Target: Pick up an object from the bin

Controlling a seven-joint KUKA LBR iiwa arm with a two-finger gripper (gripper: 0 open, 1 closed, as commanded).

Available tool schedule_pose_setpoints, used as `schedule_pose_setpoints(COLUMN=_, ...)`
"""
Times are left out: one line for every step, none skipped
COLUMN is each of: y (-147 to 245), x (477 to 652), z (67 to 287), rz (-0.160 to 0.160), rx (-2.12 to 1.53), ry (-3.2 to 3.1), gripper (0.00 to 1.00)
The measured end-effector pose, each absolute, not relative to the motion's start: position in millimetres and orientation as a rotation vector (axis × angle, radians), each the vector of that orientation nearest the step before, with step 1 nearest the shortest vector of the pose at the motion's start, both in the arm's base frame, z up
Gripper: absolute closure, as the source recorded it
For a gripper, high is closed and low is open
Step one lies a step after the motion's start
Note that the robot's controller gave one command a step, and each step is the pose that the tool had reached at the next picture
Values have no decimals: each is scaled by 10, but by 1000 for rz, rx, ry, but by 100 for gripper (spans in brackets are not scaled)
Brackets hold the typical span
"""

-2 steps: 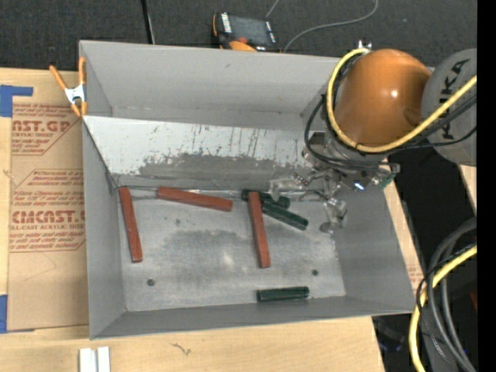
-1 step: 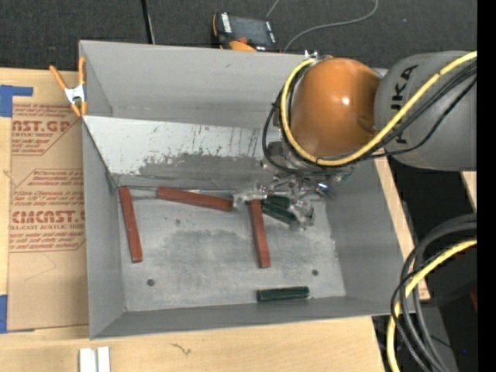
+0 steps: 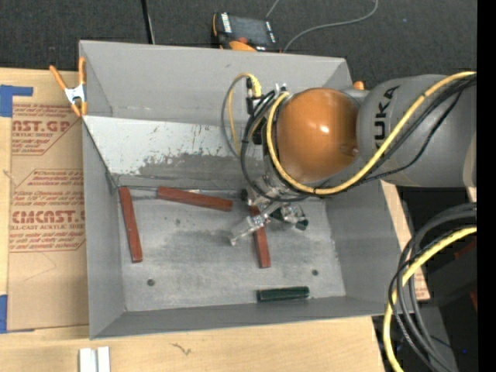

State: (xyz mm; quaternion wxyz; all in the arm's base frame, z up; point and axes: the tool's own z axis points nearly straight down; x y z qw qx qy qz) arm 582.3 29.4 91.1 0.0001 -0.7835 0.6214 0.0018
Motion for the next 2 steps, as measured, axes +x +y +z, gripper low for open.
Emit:
schedule_pose_setpoints(y=297, x=5829, z=925, rz=6, rx=-2457, ry=1953, gripper=100)
schedule_pose_setpoints(y=155, x=5947, z=2567, rz=-8, rx=-2553, ry=1818, gripper=100)
